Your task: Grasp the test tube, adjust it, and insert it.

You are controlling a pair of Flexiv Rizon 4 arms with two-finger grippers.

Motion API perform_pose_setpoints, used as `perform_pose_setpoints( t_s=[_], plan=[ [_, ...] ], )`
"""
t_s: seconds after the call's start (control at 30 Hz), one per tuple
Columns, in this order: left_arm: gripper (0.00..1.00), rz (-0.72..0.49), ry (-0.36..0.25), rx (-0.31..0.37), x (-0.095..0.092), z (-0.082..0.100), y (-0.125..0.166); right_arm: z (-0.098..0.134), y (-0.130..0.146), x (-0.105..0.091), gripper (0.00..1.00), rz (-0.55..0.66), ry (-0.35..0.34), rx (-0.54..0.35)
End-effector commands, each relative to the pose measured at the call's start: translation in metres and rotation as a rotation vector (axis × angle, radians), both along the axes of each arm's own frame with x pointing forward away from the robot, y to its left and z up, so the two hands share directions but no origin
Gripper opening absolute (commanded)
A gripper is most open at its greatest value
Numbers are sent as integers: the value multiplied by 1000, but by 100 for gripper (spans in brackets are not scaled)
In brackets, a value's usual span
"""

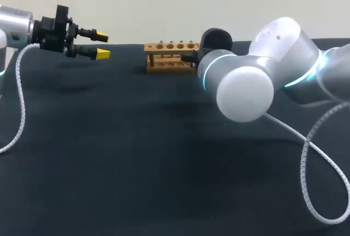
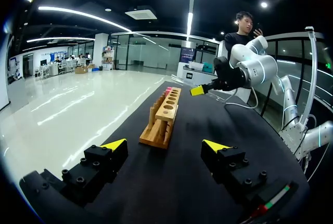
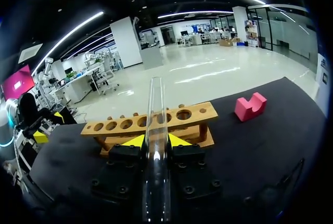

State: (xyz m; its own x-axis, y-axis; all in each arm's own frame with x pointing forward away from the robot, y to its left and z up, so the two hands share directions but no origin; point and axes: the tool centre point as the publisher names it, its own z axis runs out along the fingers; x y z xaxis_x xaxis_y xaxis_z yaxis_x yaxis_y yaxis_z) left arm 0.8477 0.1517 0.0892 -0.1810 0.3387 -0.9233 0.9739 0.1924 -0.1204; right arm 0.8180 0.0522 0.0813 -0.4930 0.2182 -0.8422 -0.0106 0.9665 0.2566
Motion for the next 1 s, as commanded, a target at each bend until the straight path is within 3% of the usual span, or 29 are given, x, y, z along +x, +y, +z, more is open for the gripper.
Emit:
perform_pose_setpoints(
  t_s=[0.03,1.0],
  plan=[
    [100,0,-3,-1,0,-1,1,-4,0,5,0,13,12,2],
    [100,0,-3,-1,0,-1,1,-28,3,12,0,57,130,-1]
  ],
)
